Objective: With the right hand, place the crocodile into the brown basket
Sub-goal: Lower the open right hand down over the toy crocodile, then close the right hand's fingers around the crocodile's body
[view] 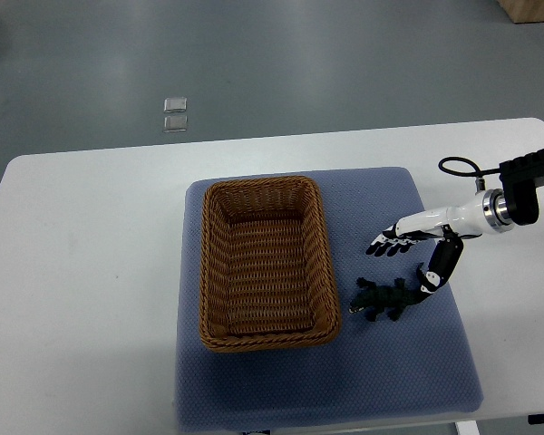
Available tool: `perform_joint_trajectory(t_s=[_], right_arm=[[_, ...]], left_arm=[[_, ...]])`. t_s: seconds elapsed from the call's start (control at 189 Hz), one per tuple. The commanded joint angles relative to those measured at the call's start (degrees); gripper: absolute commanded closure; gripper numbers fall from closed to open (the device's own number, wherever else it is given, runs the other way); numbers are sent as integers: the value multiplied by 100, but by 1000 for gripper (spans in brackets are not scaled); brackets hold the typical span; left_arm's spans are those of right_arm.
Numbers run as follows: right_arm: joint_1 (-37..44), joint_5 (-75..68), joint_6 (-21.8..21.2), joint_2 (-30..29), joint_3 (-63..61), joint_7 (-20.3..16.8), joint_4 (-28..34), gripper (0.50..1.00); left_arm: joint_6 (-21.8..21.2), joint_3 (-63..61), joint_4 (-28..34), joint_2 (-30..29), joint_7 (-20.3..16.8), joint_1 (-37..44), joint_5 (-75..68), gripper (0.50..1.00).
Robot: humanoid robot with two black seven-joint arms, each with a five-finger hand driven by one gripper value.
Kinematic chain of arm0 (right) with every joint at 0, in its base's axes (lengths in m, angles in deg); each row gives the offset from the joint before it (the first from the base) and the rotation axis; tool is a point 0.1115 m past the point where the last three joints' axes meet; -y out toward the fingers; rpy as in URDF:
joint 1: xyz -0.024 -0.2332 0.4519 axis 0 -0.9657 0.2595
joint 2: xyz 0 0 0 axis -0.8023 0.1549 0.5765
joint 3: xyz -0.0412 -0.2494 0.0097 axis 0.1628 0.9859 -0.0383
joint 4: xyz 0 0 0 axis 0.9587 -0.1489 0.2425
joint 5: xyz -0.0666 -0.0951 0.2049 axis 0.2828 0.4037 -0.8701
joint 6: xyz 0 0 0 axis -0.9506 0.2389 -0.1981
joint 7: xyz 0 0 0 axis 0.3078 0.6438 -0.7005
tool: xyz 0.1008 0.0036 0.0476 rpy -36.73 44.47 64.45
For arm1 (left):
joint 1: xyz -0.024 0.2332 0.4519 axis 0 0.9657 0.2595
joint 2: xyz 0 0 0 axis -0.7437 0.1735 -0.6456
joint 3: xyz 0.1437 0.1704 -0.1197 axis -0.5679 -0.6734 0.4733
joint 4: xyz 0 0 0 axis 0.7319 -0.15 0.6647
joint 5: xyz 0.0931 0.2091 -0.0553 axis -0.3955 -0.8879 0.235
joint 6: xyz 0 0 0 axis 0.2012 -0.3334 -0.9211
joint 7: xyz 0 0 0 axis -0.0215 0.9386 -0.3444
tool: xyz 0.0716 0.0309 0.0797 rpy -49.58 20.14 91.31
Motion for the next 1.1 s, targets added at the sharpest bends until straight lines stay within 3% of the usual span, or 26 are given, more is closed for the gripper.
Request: perform_joint_trajectory(t_s=[0.0, 0.26, 0.695, 1.092], right_arm=[[-114, 0, 332, 6, -10, 9, 56, 574], [-395, -9, 816, 103, -54, 70, 258, 574], [-870, -9, 1150, 112, -344, 624, 363, 579], [-1204, 272, 1378, 112, -344, 659, 319, 581]], left_arm=[[1, -2, -5, 0, 0, 0, 0, 500], [1, -2, -5, 0, 0, 0, 0, 500], [1, 7, -5, 0, 0, 0, 0, 500], [1, 7, -5, 0, 0, 0, 0, 500]])
